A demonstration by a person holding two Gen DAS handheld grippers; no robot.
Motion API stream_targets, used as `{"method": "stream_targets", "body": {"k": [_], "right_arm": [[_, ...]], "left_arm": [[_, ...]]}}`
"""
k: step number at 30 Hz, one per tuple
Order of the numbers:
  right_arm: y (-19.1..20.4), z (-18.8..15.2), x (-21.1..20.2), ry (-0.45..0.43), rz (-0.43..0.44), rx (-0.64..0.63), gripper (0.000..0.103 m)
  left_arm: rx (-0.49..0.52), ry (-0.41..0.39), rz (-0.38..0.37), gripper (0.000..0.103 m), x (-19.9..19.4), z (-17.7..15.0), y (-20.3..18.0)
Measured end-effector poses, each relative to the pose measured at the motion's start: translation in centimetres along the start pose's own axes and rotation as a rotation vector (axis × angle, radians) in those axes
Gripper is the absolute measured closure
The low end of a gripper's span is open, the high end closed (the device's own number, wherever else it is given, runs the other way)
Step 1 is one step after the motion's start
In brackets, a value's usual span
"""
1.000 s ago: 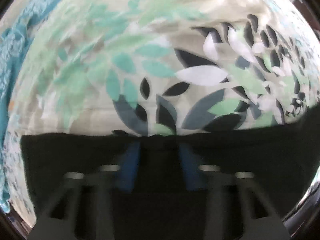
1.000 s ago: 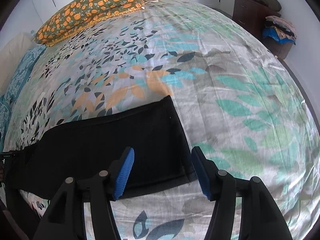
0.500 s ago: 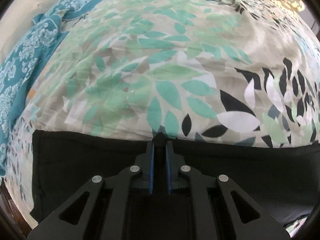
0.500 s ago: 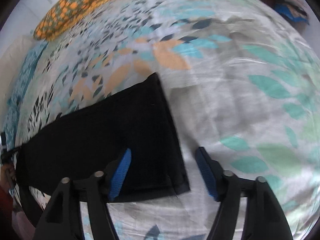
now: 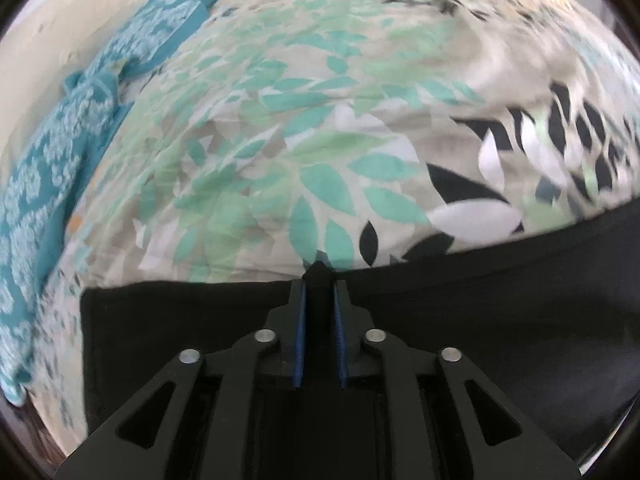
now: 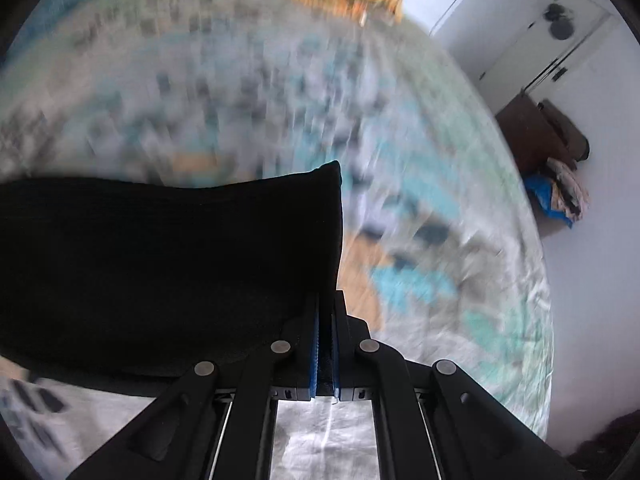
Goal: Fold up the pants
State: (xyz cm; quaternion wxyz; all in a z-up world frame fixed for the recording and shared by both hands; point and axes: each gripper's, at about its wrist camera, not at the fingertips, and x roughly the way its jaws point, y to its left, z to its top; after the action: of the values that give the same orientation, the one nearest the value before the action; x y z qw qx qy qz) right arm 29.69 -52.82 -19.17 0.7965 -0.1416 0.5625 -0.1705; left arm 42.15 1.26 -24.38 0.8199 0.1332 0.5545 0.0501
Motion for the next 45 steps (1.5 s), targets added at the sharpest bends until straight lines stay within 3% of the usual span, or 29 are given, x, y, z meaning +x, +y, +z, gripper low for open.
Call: {"method": "stream_targets", "body": {"k": [1, 2, 3, 5, 7, 9, 11, 12, 13, 14, 15, 16, 18, 20, 21, 23, 27, 29, 30, 32, 34, 35, 36, 37, 39, 41, 42, 44, 45], "right_arm": [[-0.1, -0.2, 0.1, -0.013, -0.005, 0.018, 0.090], [-0.5, -0.5, -0.1, -0.023, -0.006, 0.051, 0.076], [-0.9, -0.8, -0.4, -0.027, 0.002, 0.081, 0.057], [-2.1, -1.6, -2.4, -0.082, 0.044, 0.155, 0.038], [-2.6, -2.3, -4.2, -0.129, 0.068, 0.193, 0.035], [-2.8, -3.5, -6.6, -0.166, 0.138, 0.239, 0.027], [-2.1, -4.4, -8.3, -0.187, 0.205, 0.275, 0.027], [-1.6, -5.5, -9.4, -0.197, 0.273, 0.311, 0.027], [-0.8, -6.3, -10.0, -0.200, 0.310, 0.336, 0.027], [0.0, -7.5, -11.1, -0.200, 0.359, 0.370, 0.027], [0.6, -8.6, -12.1, -0.203, 0.388, 0.392, 0.027], [1.4, -9.5, -13.2, -0.206, 0.403, 0.404, 0.027], [3.1, -12.2, -15.8, -0.223, 0.432, 0.422, 0.027], [4.7, -15.0, -17.8, -0.228, 0.445, 0.425, 0.022], [5.5, -16.6, -18.7, -0.228, 0.452, 0.432, 0.020], [6.7, -19.0, -19.9, -0.230, 0.465, 0.447, 0.020], [10.6, -24.2, -21.3, -0.184, 0.526, 0.506, 0.020], [12.8, -26.2, -21.6, -0.150, 0.578, 0.532, 0.020], [14.1, -26.8, -21.7, -0.135, 0.598, 0.520, 0.020], [17.4, -27.5, -21.6, -0.080, 0.622, 0.448, 0.020], [20.0, -27.5, -20.8, -0.007, 0.602, 0.377, 0.020], [21.1, -27.8, -20.2, 0.024, 0.565, 0.341, 0.019], [21.5, -27.8, -20.1, 0.021, 0.539, 0.317, 0.019], [21.6, -27.8, -20.4, 0.011, 0.506, 0.295, 0.019], [21.4, -27.7, -21.6, -0.017, 0.417, 0.280, 0.020], [20.3, -28.3, -22.7, -0.071, 0.337, 0.315, 0.019], [19.7, -28.7, -22.7, -0.075, 0.289, 0.341, 0.014], [18.4, -29.3, -22.0, -0.057, 0.213, 0.392, 0.005], [17.5, -30.0, -20.9, -0.034, 0.192, 0.439, 0.004]], "left_arm": [[0.010, 0.005, -0.002, 0.077, -0.2, 0.0, 0.0], [0.011, 0.029, -0.031, 0.059, -0.5, 0.1, 0.3], [0.001, 0.036, -0.056, 0.049, -1.0, 0.0, 0.9], [-0.087, -0.016, -0.113, 0.027, -2.8, -0.2, 3.9], [-0.220, -0.068, -0.126, 0.016, -4.1, -1.1, 8.6], [-0.313, -0.079, -0.115, 0.016, -4.1, -2.4, 12.9], [-0.303, -0.043, -0.100, 0.016, -3.0, -3.6, 14.5], [-0.252, -0.003, -0.056, 0.016, -1.8, -4.4, 14.7], [-0.188, 0.045, 0.045, 0.018, -0.2, -5.2, 14.7], [-0.132, 0.090, 0.175, 0.012, 1.6, -6.3, 15.0], [-0.150, 0.065, 0.178, 0.005, 1.8, -6.7, 15.8], [-0.240, 0.051, 0.216, 0.001, 1.7, -7.2, 17.9], [-0.411, 0.107, 0.260, 0.002, 2.0, -7.9, 21.5], [-0.531, 0.138, 0.200, 0.003, 2.1, -8.6, 24.1], [-0.537, 0.152, 0.223, 0.007, 1.8, -8.9, 24.6], [-0.490, 0.131, 0.249, 0.011, 0.7, -9.2, 24.3], [-0.451, 0.094, 0.208, 0.010, -1.3, -10.6, 25.2], [-0.495, 0.082, 0.086, 0.011, -2.0, -11.7, 26.6], [-0.501, 0.069, -0.018, 0.011, -2.7, -12.5, 26.7], [-0.436, 0.033, -0.090, 0.010, -4.5, -13.2, 24.8], [-0.244, 0.001, -0.020, 0.006, -5.1, -14.0, 21.6], [-0.142, 0.036, 0.092, 0.006, -4.2, -14.6, 19.9], [-0.108, 0.082, 0.145, 0.006, -3.3, -15.1, 19.3], [-0.138, 0.092, 0.140, 0.006, -3.1, -15.6, 19.5], [-0.292, 0.081, 0.069, 0.008, -4.4, -16.6, 20.9], [-0.342, 0.068, -0.035, 0.008, -5.7, -17.6, 20.6], [-0.318, 0.034, -0.091, 0.008, -7.3, -18.4, 19.2], [-0.248, -0.013, -0.132, 0.007, -9.4, -19.5, 16.2], [-0.192, -0.044, -0.167, 0.006, -10.6, -20.4, 13.7]]}}
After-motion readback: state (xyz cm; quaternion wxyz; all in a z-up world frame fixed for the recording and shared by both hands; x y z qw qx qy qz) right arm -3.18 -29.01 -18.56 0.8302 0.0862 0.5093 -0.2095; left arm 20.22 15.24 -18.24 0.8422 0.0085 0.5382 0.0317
